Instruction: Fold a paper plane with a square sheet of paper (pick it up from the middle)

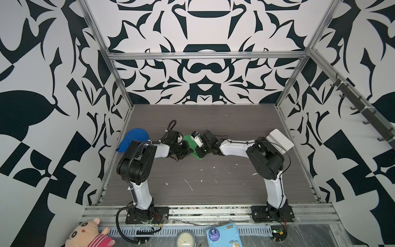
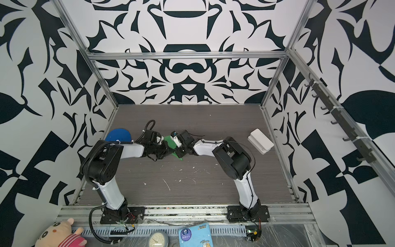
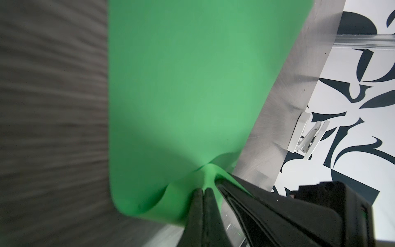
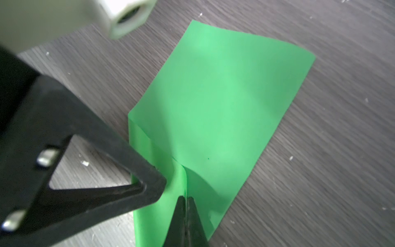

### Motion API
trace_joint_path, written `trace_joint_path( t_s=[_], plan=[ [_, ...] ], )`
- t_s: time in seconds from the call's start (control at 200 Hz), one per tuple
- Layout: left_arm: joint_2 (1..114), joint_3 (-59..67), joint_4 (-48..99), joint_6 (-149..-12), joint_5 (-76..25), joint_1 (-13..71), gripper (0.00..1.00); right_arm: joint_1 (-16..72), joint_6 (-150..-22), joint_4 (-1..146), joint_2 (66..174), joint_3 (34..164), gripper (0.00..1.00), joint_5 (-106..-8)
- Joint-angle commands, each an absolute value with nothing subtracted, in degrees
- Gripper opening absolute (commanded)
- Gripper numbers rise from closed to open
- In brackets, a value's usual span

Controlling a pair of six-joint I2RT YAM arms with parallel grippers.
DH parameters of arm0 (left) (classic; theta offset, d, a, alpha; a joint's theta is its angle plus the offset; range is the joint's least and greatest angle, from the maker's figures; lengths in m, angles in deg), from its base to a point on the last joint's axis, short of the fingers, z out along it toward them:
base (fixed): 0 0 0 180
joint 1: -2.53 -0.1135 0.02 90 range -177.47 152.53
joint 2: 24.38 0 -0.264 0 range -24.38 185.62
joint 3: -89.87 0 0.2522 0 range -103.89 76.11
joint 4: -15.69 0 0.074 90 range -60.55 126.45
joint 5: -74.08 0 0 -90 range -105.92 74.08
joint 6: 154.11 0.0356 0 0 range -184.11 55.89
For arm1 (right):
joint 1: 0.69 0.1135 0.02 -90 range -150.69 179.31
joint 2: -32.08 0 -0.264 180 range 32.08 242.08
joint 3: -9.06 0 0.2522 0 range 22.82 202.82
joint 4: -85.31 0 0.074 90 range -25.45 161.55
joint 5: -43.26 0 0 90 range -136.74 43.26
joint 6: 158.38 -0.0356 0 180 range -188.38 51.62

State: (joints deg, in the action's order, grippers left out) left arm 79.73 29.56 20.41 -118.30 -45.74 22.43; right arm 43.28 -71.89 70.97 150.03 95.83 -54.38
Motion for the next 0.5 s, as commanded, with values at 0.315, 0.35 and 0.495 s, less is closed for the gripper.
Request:
trace_joint_path(
  t_s=[0.315, 0.35, 0.495],
  plan=[
    [81.08, 37.18, 9.81, -114.69, -46.32, 22.31, 0.07, 43.09, -72.54, 68.02, 150.29, 95.69, 0.00, -53.42],
    [81.24, 38.26, 8.13, -114.66, -46.16, 22.30, 0.07, 43.08, -72.53, 68.04, 150.29, 95.77, 0.00, -53.42],
    [82.23, 40.56, 2.71, -114.55, -46.42, 22.30, 0.11, 43.08, -72.58, 68.01, 150.29, 95.77, 0.00, -53.59]
  ],
)
